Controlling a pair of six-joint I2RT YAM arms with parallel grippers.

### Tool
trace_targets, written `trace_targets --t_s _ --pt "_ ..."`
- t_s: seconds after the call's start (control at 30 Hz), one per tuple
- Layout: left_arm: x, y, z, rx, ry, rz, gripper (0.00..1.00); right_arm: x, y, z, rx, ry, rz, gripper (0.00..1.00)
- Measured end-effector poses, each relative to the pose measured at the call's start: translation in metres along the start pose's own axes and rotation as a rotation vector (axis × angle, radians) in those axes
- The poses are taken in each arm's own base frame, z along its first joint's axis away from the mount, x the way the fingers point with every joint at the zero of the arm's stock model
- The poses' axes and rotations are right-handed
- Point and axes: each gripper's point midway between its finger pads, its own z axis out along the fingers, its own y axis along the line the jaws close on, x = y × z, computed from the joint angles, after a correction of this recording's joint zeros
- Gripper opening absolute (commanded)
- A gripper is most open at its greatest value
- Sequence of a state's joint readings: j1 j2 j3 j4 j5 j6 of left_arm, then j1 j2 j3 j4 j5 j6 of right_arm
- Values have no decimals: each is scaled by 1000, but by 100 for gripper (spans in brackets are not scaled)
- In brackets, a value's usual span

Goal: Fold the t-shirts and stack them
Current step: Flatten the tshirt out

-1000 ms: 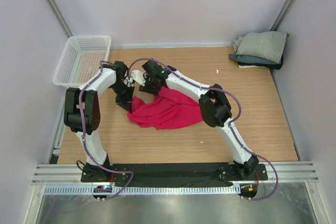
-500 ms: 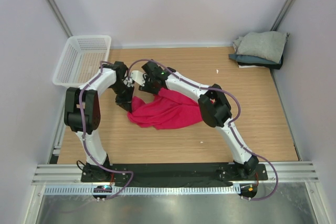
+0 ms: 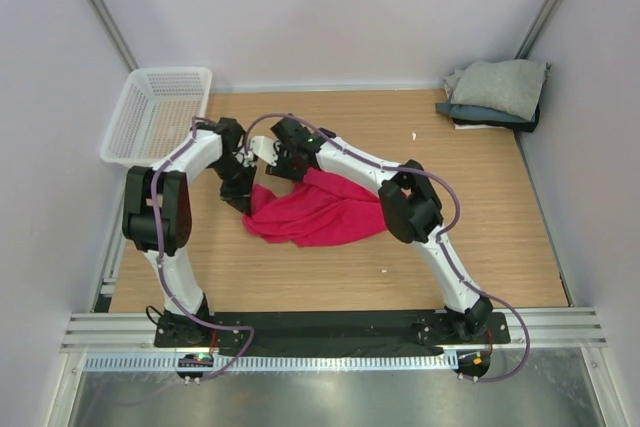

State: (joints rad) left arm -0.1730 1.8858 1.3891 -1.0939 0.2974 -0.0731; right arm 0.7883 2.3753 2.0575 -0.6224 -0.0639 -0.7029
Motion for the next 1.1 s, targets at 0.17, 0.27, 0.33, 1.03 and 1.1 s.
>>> trace_targets --t_s 0.17,0.27,0.33,1.03,1.1 --pt "2 -1 1 1 9 4 0 3 2 -1 -1 8 -2 45" --pt "2 -1 2 0 15 1 0 6 5 -2 -7 14 -10 42" --pt "2 0 3 0 18 0 0 8 6 -1 -9 18 -13 36" --pt "-23 -1 -13 -15 -66 26 0 51 -84 -62 246 116 63 2" --pt "-30 0 -17 -28 -84 42 0 79 -113 -86 304 146 118 1"
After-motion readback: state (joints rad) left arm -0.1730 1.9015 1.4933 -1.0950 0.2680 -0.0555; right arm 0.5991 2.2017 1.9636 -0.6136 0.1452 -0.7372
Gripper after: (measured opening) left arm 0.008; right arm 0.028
